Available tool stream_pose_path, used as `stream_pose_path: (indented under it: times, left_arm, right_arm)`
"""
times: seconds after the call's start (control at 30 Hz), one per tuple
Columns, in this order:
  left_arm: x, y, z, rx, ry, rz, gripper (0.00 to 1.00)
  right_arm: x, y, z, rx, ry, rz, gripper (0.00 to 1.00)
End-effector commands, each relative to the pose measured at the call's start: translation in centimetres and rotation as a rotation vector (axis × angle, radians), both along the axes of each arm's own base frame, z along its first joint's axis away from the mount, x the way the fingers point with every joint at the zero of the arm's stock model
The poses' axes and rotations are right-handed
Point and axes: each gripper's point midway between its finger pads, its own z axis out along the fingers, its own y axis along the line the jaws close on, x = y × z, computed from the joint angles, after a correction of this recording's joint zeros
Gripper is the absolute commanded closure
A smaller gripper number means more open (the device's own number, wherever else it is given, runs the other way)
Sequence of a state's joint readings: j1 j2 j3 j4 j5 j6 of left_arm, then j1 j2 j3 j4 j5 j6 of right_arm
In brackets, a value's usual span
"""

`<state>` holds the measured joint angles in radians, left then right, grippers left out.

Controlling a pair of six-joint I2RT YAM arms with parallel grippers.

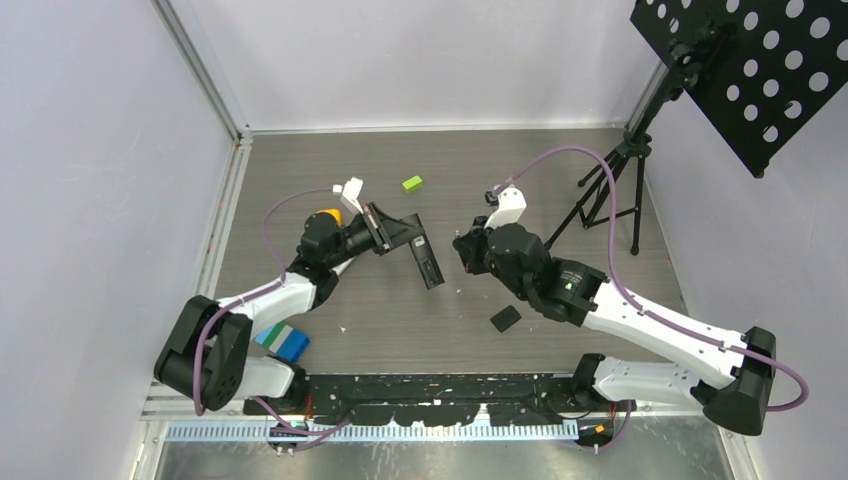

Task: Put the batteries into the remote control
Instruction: Pick up the battery from the center of the board, then load the battery into the remote control.

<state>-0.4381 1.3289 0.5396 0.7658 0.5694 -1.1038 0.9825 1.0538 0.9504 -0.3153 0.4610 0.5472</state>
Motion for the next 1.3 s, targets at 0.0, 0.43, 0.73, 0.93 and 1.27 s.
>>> stream_pose_path:
  times: [0.0, 0.43, 0.73, 0.93, 1.27]
  left_arm:
    - [0.3, -0.1, 4.4, -0.097, -0.031, 0.018, 1.00]
    - [0.3, -0.3, 4.9, -0.145, 0.019, 0.011, 1.00]
    - [0.2, -0.2, 6.0, -0.229, 0.043, 0.010, 1.00]
    - [0.3, -0.1, 6.0, -0.231, 0.043, 0.016, 1.00]
    - [0.3, -0.1, 5.9, -0.229, 0.043, 0.019, 1.00]
  right_arm:
    - [-0.2, 2.1, 1.6, 0.076, -0.057, 0.069, 0.99]
    - [-1.9, 5.6, 0.4, 0.056, -0.030, 0.235, 0.97]
    - [-2.1, 5.9, -1.3, -0.039, -0.015, 0.251, 0.94]
    - [-2.5, 6.0, -1.8, -0.037, 0.009, 0.270, 0.86]
    - [-3.0, 6.0, -1.0, 0.004, 0.016, 0.279, 0.73]
